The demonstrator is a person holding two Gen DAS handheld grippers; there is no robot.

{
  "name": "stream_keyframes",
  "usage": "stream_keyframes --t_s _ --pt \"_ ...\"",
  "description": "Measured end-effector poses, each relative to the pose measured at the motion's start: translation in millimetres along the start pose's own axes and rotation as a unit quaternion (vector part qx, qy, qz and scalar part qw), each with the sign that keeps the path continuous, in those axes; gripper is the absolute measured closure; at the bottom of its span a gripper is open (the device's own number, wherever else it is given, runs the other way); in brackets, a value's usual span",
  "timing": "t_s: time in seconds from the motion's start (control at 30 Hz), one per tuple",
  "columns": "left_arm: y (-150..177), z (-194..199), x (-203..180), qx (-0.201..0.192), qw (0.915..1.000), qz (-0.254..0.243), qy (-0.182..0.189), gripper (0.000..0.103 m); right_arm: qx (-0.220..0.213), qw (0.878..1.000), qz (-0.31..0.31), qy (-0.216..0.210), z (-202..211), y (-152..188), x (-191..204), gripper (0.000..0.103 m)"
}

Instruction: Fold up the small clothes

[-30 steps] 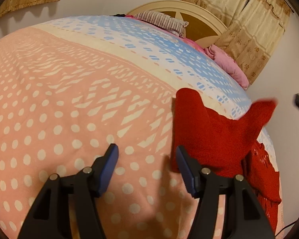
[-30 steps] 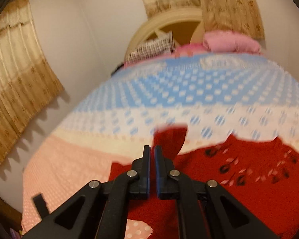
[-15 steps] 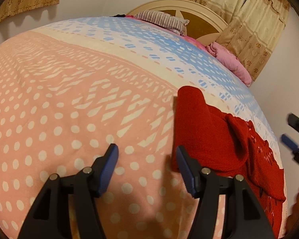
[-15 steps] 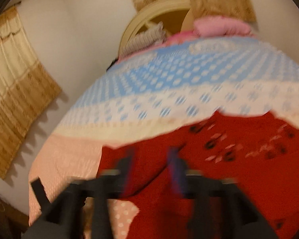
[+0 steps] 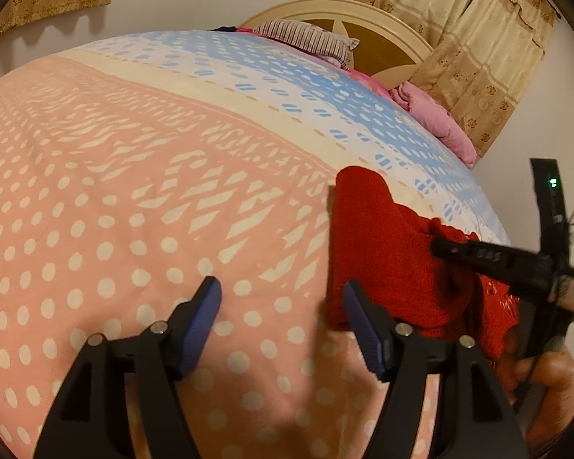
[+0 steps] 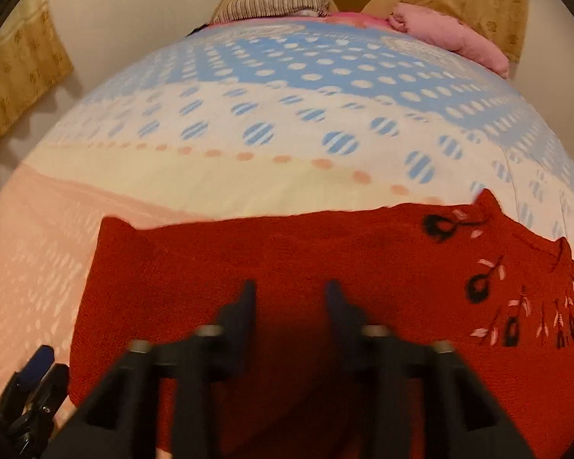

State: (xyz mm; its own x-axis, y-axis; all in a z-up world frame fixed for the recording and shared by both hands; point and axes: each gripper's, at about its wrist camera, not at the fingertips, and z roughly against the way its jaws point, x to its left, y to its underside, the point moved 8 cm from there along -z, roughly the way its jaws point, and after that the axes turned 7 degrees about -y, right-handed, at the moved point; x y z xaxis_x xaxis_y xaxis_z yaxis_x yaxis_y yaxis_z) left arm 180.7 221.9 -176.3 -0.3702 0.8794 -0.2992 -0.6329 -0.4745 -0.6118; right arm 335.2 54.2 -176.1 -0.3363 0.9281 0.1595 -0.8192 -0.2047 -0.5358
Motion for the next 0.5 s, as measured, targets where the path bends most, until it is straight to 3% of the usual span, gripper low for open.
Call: stream_keyframes --t_s 0.1,0.33,0.5 --pt "0.7 0.4 -1.0 0.000 1.0000 -0.002 -0.001 0.032 -0.006 0.999 -0.032 -0.031 16.1 -3.2 -10.0 0.096" --pt "1.5 0.3 -3.2 0.000 0.9999 -0.011 -0.013 0.032 -0.132 0.988 -0.034 -0.074 118.9 -27.9 -10.5 0.096" --pt "2.1 -0.7 -4.0 0.000 0.9996 -0.017 -0.022 0.032 -0.192 0.977 -0.041 -0.081 183.9 -36.9 -22.0 0.096"
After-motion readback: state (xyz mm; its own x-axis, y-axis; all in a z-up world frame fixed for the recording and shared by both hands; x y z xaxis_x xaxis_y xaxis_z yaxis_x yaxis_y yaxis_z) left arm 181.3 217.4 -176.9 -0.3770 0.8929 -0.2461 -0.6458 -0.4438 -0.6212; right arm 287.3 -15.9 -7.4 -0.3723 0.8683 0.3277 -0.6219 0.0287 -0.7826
